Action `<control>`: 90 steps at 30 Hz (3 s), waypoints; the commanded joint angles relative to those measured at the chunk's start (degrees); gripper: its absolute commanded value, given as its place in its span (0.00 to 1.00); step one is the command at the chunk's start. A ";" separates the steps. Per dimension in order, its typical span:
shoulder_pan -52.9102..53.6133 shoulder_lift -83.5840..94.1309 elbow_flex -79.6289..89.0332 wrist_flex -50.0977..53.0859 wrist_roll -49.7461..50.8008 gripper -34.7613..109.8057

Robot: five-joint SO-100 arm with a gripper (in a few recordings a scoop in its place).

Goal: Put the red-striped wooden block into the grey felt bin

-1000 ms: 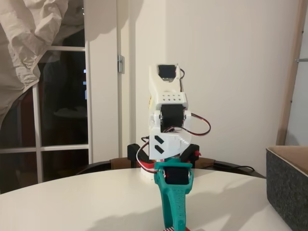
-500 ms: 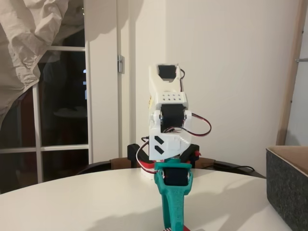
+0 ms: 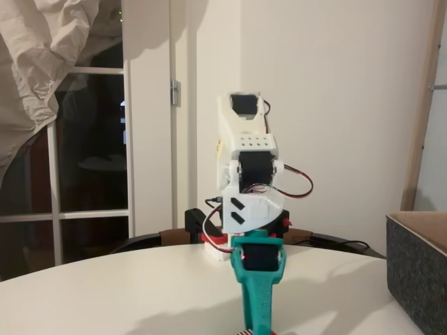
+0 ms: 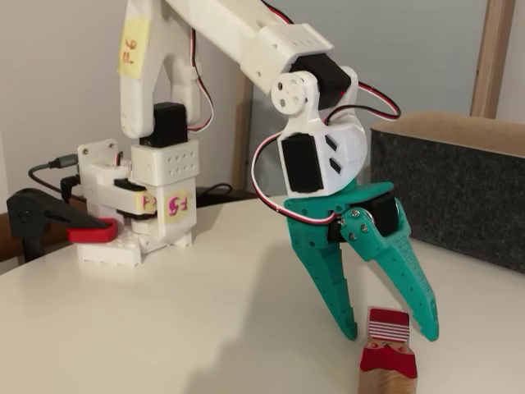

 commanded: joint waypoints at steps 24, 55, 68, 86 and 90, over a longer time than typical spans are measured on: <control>-0.18 -10.90 1.41 0.00 -5.54 0.36; 2.11 -9.32 -6.77 0.09 -3.25 0.29; 2.20 -2.46 -19.78 0.09 -4.57 0.28; 1.67 11.95 -24.08 0.09 -5.89 0.27; -1.05 16.44 -25.75 0.09 -6.15 0.27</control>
